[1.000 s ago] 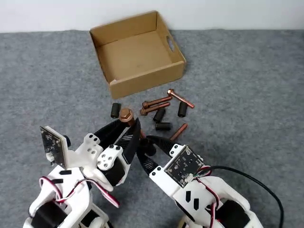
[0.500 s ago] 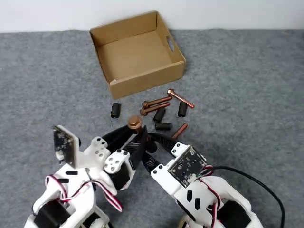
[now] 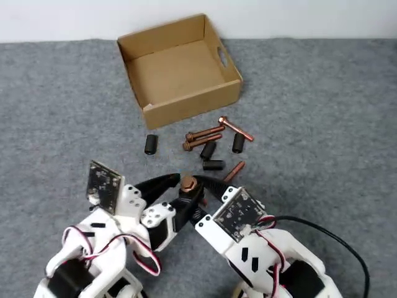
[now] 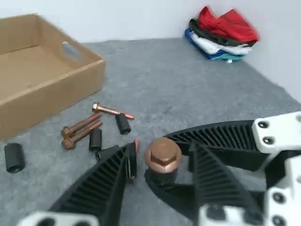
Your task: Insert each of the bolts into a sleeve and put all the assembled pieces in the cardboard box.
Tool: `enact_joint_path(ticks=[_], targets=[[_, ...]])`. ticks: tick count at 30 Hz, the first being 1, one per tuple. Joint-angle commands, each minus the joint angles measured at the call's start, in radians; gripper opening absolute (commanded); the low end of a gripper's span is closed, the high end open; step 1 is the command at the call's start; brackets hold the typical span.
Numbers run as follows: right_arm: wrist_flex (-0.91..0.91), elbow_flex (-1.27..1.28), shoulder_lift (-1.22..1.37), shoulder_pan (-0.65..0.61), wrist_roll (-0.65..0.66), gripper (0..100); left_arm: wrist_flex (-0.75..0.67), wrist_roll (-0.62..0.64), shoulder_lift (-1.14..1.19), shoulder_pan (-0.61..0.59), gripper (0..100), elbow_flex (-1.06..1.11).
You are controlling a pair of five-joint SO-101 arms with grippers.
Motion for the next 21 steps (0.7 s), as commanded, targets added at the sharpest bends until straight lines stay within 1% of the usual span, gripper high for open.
enact_joint_path(ticks=[1, 6, 9, 11, 14, 16, 17, 21], targets=[[-0.03, -0.021, -0.004, 0.01, 0.002, 0.8, 0.074, -0.018, 0.009, -0.015, 22, -0.073], [-0.024, -0.011, -0.01, 0.013, -0.009, 0.8, 0.13, -0.021, 0.009, -0.072, 22, -0.17], [-0.024, -0.012, -0.004, 0.068, -0.095, 0.8, 0.15, -0.061, 0.002, -0.147, 21, -0.2], [-0.024, -0.012, -0.002, 0.142, -0.166, 0.8, 0.153, -0.1, 0.0, -0.218, 15, -0.203], [-0.022, -0.018, -0.002, 0.269, -0.273, 0.8, 0.153, -0.175, 0.0, -0.354, 0, -0.197], [-0.022, -0.021, -0.001, 0.326, -0.301, 0.8, 0.149, -0.224, 0.0, -0.436, 2, -0.154], [-0.019, -0.028, 0.001, 0.346, -0.305, 0.8, 0.149, -0.241, 0.0, -0.468, 1, -0.122], [0.024, -0.098, 0.087, 0.384, -0.307, 0.8, 0.097, -0.255, 0.0, -0.6, 0, 0.058]])
